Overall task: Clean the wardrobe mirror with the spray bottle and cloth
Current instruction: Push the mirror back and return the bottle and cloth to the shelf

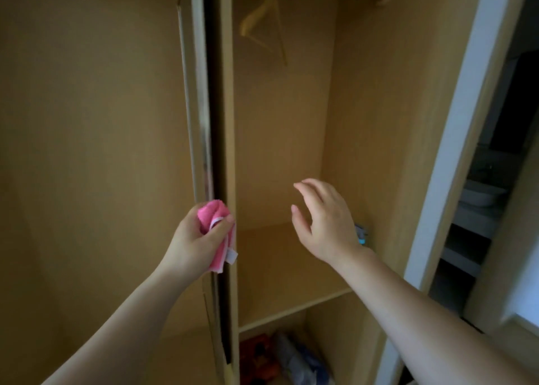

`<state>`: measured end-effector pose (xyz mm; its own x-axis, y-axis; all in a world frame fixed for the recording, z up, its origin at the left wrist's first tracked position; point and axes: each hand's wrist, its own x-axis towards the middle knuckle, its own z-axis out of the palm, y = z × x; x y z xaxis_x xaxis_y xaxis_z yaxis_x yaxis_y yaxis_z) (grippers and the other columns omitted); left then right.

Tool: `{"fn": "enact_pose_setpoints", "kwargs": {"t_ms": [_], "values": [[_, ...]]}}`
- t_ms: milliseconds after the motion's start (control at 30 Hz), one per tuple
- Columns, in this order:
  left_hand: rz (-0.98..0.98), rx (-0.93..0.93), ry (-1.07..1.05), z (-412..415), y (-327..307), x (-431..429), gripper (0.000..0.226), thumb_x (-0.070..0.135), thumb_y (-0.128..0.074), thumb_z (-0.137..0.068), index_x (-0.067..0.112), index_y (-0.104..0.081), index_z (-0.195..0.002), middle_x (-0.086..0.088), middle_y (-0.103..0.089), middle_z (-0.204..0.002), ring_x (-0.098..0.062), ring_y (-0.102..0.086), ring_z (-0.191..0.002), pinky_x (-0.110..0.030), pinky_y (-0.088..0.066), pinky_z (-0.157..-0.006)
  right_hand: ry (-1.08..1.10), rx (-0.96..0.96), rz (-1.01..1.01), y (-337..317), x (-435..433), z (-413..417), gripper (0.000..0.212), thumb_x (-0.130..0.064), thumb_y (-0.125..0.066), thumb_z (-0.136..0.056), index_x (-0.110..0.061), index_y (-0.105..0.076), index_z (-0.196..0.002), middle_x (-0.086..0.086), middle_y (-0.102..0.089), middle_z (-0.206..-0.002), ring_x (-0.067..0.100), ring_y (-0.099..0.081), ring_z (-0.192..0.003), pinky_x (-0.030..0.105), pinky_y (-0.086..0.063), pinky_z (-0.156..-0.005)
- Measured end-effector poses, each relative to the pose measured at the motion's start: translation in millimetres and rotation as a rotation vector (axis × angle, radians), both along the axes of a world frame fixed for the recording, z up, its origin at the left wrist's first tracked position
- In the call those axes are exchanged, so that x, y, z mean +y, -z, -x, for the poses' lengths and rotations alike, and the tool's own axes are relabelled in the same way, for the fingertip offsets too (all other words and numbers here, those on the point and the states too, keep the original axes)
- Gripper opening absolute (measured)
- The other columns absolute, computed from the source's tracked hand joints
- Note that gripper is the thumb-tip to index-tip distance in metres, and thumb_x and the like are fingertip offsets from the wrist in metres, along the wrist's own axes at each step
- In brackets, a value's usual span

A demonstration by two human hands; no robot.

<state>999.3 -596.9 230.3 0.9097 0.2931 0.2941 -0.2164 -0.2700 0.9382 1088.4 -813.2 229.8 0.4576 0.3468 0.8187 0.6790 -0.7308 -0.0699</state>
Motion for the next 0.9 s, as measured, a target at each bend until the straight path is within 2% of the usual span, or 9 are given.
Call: {"fn": "enact_pose_setpoints", "kwargs": {"t_ms": [167, 300, 400, 500, 567, 700, 833, 900], "values": [[-0.028, 0.054, 0.012, -24, 18, -86, 0.038, 0.035, -0.061, -0.09, 0.029, -0.045, -0.125, -0.005, -0.067, -0.096, -0.019, -0.071, -0.071, -0.029, -0.055, -0.061, -0.03, 0.038, -0.024, 21, -91, -24, 0.04, -0.03, -0.047, -0.094, -0.007, -0.059, -0.125, 0.008, -0.06, -0.123, 0.023, -0.056, -0.115, 0.036, -0.049, -0.096], [-0.043, 0.08, -0.006, -53, 30, -142, 0.046, 0.038, -0.061, -0.089, 0.027, -0.043, -0.131, -0.002, -0.065, -0.099, -0.019, -0.069, -0.08, -0.027, -0.055, -0.062, -0.025, 0.126, -0.02, 37, -151, -55, 0.044, -0.034, -0.042, -0.094, -0.008, -0.058, -0.125, 0.007, -0.059, -0.124, 0.023, -0.057, -0.113, 0.037, -0.051, -0.092], [-0.042, 0.111, -0.004, -75, 35, -166, 0.042, 0.037, -0.061, -0.09, 0.028, -0.043, -0.127, -0.002, -0.065, -0.098, -0.018, -0.069, -0.079, -0.025, -0.054, -0.06, -0.018, 0.172, -0.035, 48, -180, -81, 0.046, -0.035, -0.041, -0.093, -0.006, -0.06, -0.123, 0.007, -0.06, -0.12, 0.023, -0.06, -0.107, 0.03, -0.049, -0.088], [-0.052, 0.141, -0.006, -100, 46, -177, 0.039, 0.036, -0.06, -0.091, 0.028, -0.043, -0.125, -0.003, -0.065, -0.097, -0.018, -0.069, -0.075, -0.022, -0.052, -0.055, 0.0, 0.223, -0.048, 62, -199, -111, 0.043, -0.032, -0.044, -0.091, -0.006, -0.06, -0.122, 0.007, -0.061, -0.117, 0.025, -0.062, -0.101, 0.032, -0.05, -0.081], [-0.064, 0.162, -0.008, -118, 56, -179, 0.038, 0.036, -0.06, -0.091, 0.028, -0.044, -0.124, -0.002, -0.065, -0.098, -0.017, -0.069, -0.077, -0.023, -0.053, -0.057, 0.03, 0.296, -0.045, 73, -206, -131, 0.04, -0.028, -0.05, -0.093, -0.007, -0.057, -0.126, 0.007, -0.059, -0.119, 0.026, -0.062, -0.099, 0.036, -0.053, -0.078], [-0.092, 0.19, 0.009, -161, 76, -176, 0.038, 0.036, -0.061, -0.091, 0.025, -0.046, -0.125, 0.003, -0.063, -0.099, -0.015, -0.067, -0.084, -0.027, -0.054, -0.068, 0.142, 0.476, -0.021, 96, -210, -165, 0.042, -0.024, -0.055, -0.095, -0.012, -0.05, -0.135, 0.005, -0.054, -0.129, 0.026, -0.058, -0.109, 0.033, -0.046, -0.086], [-0.099, 0.216, 0.058, -206, 92, -176, 0.035, 0.034, -0.06, -0.092, 0.026, -0.045, -0.122, 0.008, -0.06, -0.096, -0.006, -0.064, -0.078, -0.014, -0.047, -0.057, 0.22, 0.662, 0.036, 112, -210, -192, 0.048, -0.028, -0.052, -0.097, -0.015, -0.042, -0.141, 0.006, -0.053, -0.133, 0.027, -0.058, -0.11, 0.037, -0.049, -0.088], [-0.062, 0.24, 0.077, -223, 101, -180, 0.033, 0.033, -0.06, -0.092, 0.026, -0.045, -0.12, 0.007, -0.06, -0.095, -0.005, -0.066, -0.071, -0.014, -0.048, -0.052, 0.246, 0.741, 0.037, 119, -212, -209, 0.05, -0.031, -0.051, -0.097, -0.019, -0.038, -0.143, 0.006, -0.056, -0.13, 0.028, -0.061, -0.105, 0.041, -0.051, -0.087]]}}
